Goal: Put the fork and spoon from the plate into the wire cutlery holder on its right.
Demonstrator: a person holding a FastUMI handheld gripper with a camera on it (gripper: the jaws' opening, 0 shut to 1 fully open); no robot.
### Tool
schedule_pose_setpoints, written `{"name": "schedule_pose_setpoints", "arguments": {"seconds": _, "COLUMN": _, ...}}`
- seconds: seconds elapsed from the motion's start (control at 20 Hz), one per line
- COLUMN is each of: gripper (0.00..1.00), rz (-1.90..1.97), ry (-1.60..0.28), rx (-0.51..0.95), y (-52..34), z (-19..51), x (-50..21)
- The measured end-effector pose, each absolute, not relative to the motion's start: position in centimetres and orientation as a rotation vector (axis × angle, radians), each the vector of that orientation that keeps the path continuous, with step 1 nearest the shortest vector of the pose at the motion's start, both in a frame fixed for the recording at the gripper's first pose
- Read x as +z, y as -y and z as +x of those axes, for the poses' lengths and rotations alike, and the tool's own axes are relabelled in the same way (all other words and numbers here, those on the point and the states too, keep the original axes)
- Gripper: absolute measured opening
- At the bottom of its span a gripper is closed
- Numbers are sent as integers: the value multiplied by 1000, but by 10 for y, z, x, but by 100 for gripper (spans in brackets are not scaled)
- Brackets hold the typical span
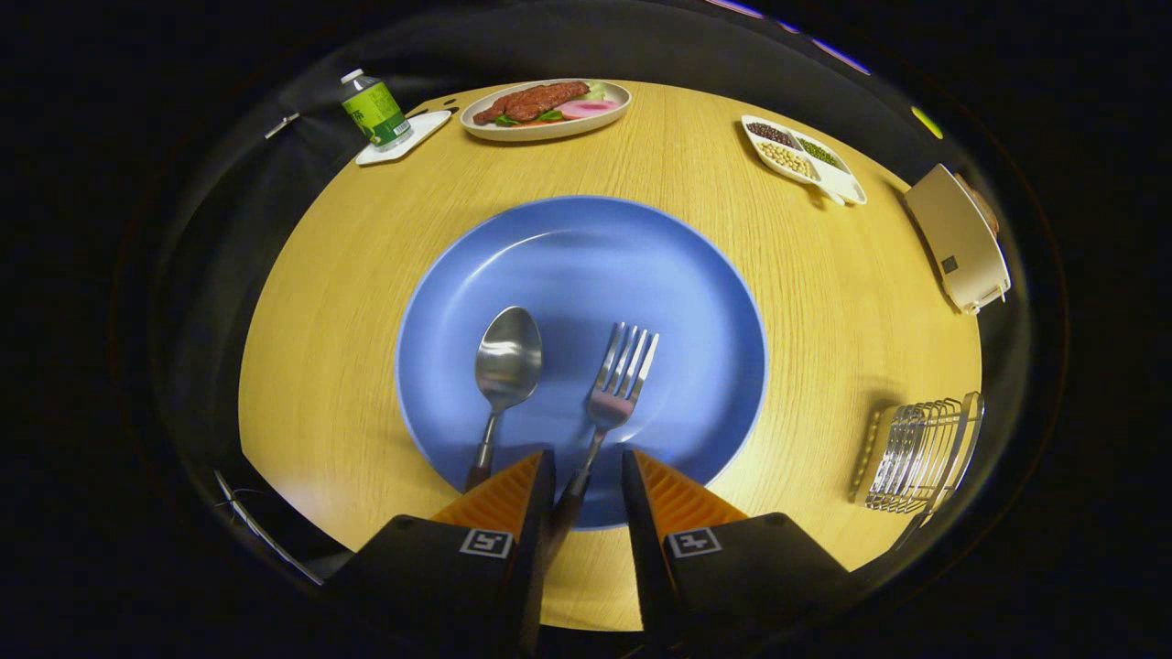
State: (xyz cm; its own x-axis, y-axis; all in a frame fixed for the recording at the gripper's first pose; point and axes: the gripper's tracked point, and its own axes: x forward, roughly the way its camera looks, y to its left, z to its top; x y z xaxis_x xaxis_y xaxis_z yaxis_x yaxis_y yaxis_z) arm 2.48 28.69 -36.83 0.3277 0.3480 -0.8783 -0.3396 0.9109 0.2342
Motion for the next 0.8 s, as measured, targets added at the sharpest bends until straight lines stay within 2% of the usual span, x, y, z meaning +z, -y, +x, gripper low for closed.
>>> {"name": "schedule_pose_setpoints", "arguments": {"seconds": 0.05, "gripper": 42, "rz": -4, "ry": -1144, "rx": 431, "y": -283, "z": 30, "x": -370}}
{"name": "schedule_pose_setpoints", "arguments": {"seconds": 0.1, "gripper": 23, "rz": -3, "ry": -1149, "rx": 422, "y": -280, "z": 30, "x": -372}}
{"name": "schedule_pose_setpoints", "arguments": {"seconds": 0.2, "gripper": 11, "rz": 22, "ry": -1180, "rx": 423, "y": -280, "z": 29, "x": -371}}
{"name": "schedule_pose_setpoints", "arguments": {"seconds": 0.3, "gripper": 7, "rz": 46, "ry": -1186, "rx": 429, "y": -280, "z": 29, "x": -368}}
{"name": "schedule_pose_setpoints", "arguments": {"seconds": 0.8, "gripper": 7, "rz": 206, "ry": -1052, "rx": 533, "y": -244, "z": 38, "x": -288}}
